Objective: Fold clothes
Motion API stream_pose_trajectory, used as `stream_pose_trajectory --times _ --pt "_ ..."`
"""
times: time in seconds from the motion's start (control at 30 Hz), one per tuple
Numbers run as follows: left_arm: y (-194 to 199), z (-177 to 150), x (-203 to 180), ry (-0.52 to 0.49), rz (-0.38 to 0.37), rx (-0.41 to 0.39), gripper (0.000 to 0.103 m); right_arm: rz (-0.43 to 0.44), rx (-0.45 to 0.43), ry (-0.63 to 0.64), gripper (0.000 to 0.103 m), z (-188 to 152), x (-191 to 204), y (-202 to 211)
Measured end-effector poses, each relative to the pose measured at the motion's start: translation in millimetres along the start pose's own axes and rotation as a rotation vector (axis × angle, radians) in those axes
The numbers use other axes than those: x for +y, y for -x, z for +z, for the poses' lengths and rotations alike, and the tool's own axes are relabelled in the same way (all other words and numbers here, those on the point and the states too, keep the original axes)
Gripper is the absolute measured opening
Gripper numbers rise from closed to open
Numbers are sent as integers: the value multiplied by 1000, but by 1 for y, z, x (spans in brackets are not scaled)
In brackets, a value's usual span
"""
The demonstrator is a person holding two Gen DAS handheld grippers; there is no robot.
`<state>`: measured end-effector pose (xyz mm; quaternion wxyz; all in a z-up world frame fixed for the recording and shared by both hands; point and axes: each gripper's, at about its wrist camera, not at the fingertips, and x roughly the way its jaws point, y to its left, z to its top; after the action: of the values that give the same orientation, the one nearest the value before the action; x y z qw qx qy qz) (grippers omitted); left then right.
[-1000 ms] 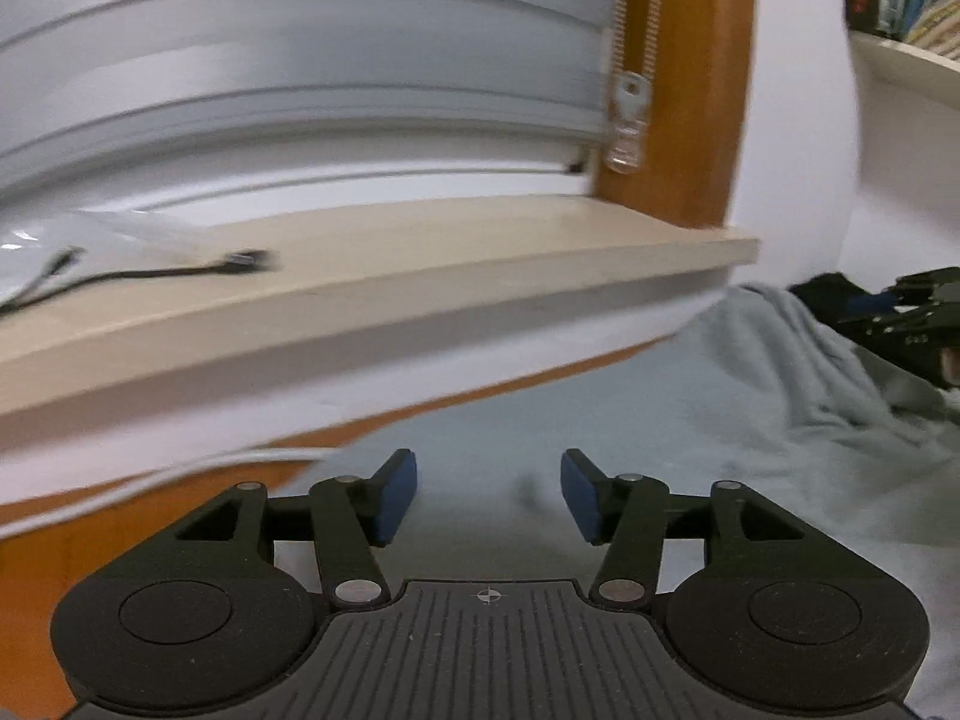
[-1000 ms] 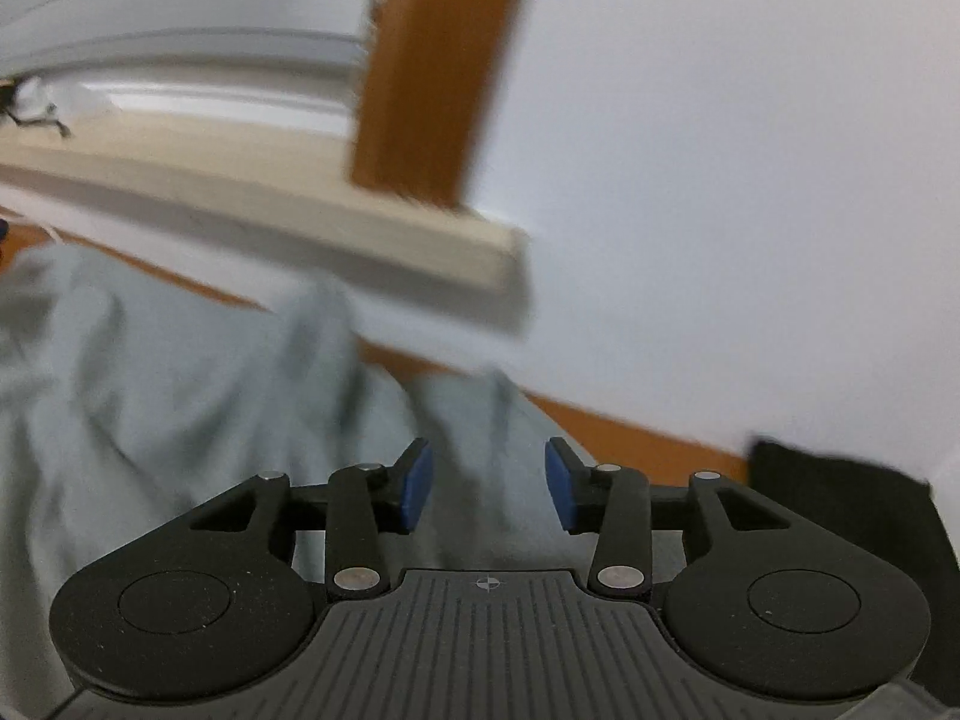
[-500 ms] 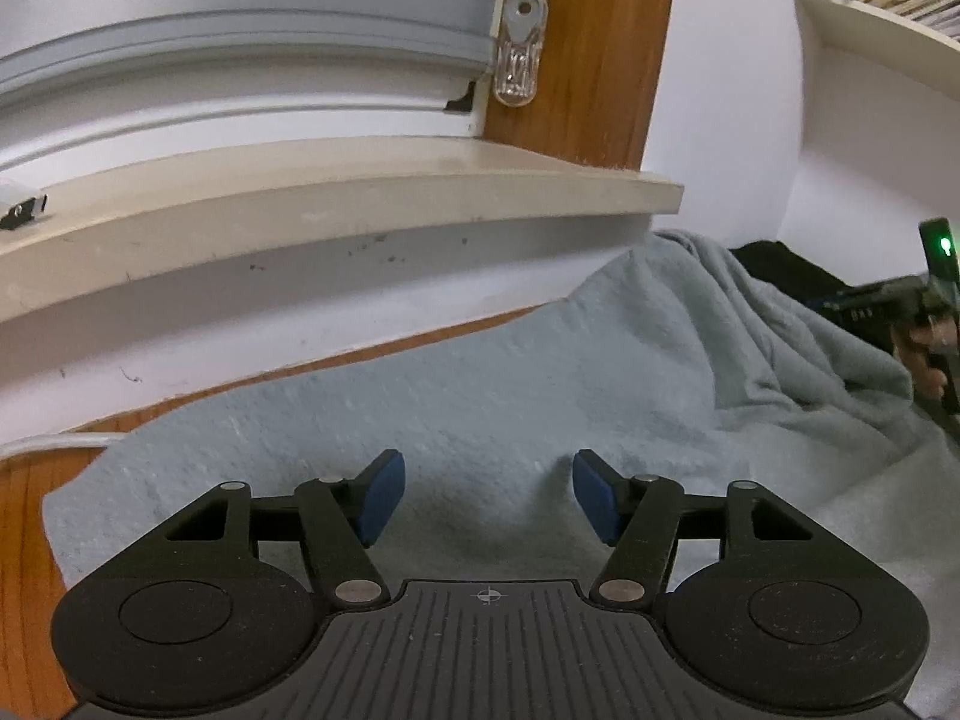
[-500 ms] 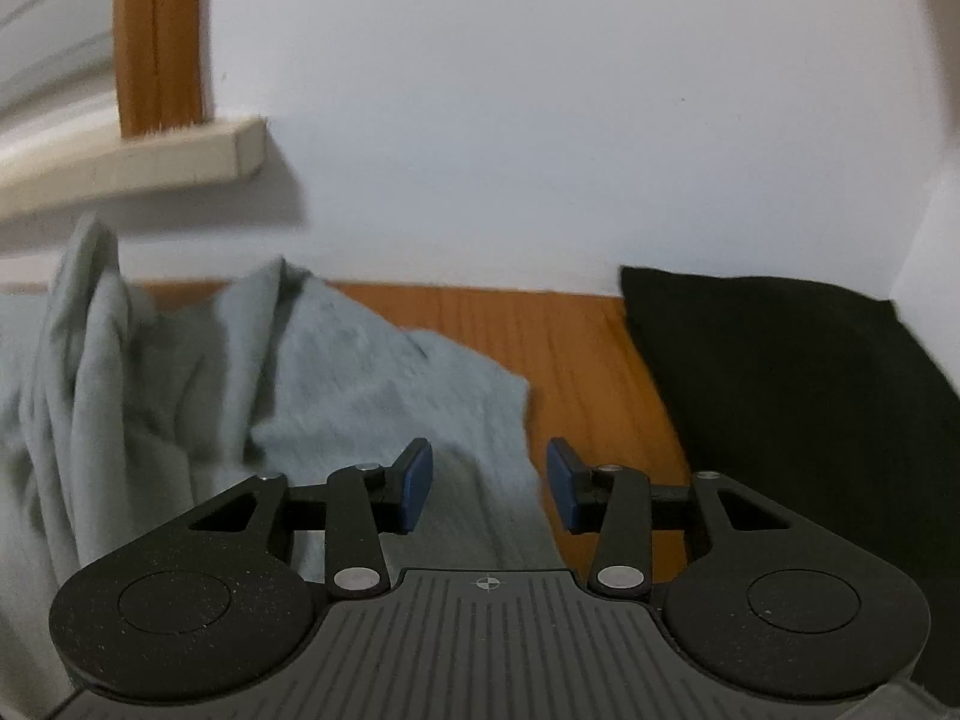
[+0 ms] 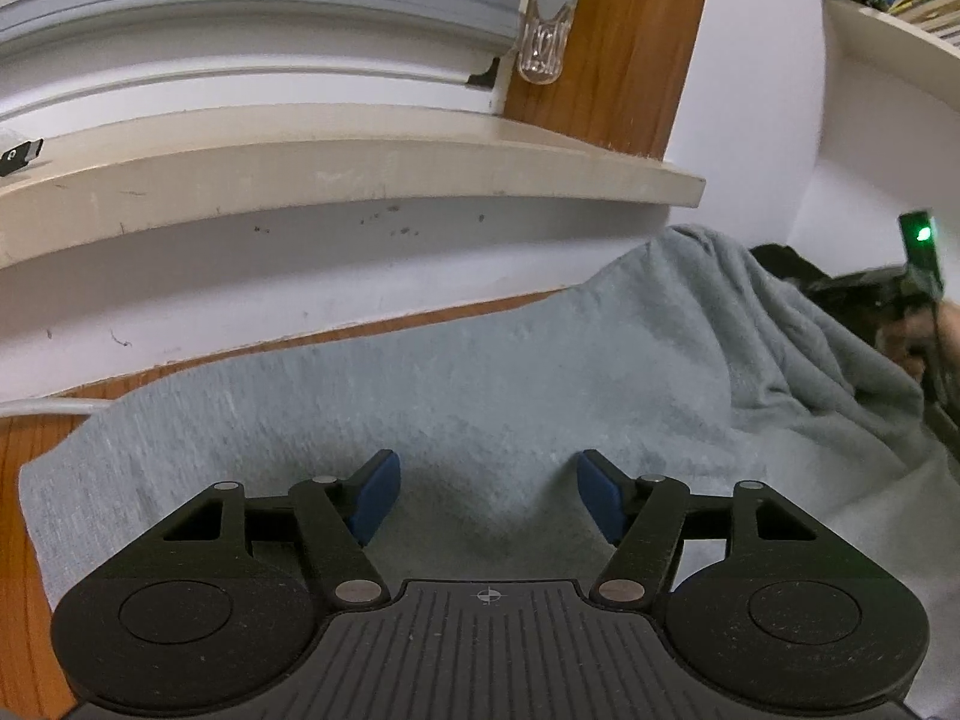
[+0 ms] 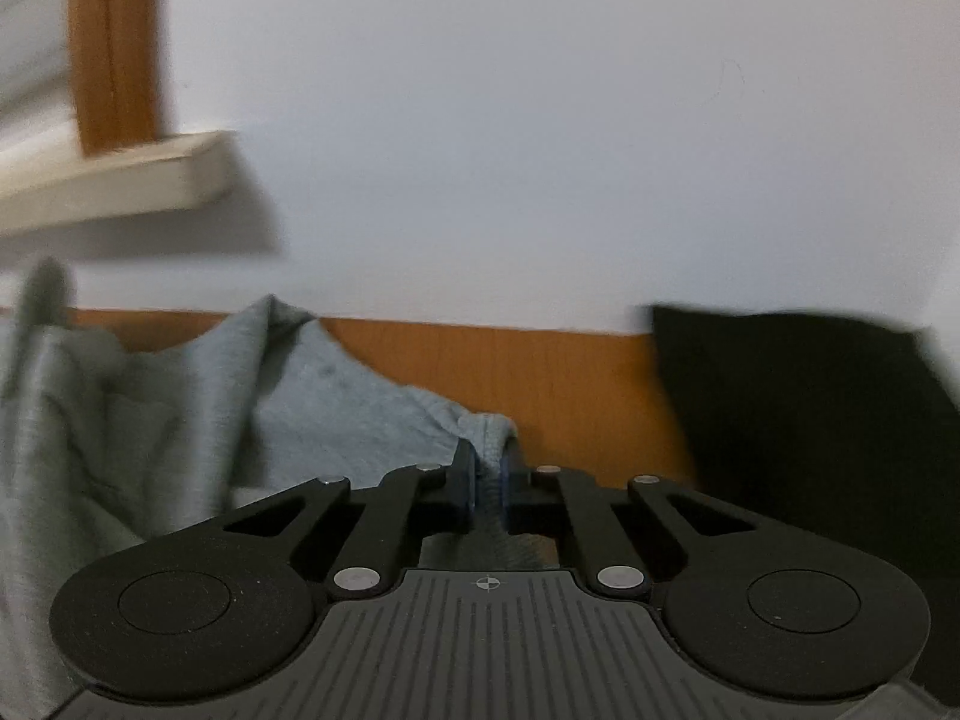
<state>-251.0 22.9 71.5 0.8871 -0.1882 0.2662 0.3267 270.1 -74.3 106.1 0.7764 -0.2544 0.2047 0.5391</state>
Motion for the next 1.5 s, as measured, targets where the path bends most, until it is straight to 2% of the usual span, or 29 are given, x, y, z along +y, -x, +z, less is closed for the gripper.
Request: stream_pose_trajectory --times 0.03,0.1,0.17,0.2,0.27,0.37,0.4,0.5,0.6,0.67,0.73,0.8,0.93,1.1,1.27,1.43,1.5 --pt "-1 0 -1 -7 2 2 69 -88 -31 -8 7 3 -10 8" --pt "-1 -1 -3 -18 -3 4 73 -173 11 -18 7 3 -27 5" --pt "-2 -1 -5 -25 -2 7 77 -148 148 -4 13 -4 -33 -13" --pt "-3 -1 -5 -28 0 8 77 -156 143 2 16 -8 -31 -14" --pt "-3 -1 -7 -35 4 11 78 -179 110 13 33 -14 -26 -13" --pt "-5 -1 -9 -44 9 15 78 -109 13 -47 35 -14 -20 -2" --pt "-5 -2 -9 -46 11 15 78 -51 -3 -69 35 -13 -17 0" --pt "-5 -3 -10 -43 17 13 78 93 -3 -103 35 -14 -4 -3" --pt "-1 -5 -9 -34 21 9 78 138 -16 -85 35 -22 9 -6" --pt "6 -7 -3 -19 17 0 78 167 -27 -73 41 -28 14 -7" --pt "13 -10 8 0 27 -4 78 195 -36 -57 42 -33 15 -9" --pt "20 -12 22 17 38 -4 76 198 -41 -47 44 -36 13 -14" --pt "37 -11 50 53 56 -19 52 232 -36 -100 48 -39 -1 -9" --pt "55 -1 72 60 136 -62 53 216 -31 -94 53 -38 2 -7" --pt "44 2 95 50 259 -15 52 212 -30 -96 54 -39 2 -9" --pt "35 1 108 81 209 -1 48 206 -29 -98 56 -39 3 -8" --pt "35 2 109 84 191 -3 35 204 -27 -98 56 -38 3 -8"
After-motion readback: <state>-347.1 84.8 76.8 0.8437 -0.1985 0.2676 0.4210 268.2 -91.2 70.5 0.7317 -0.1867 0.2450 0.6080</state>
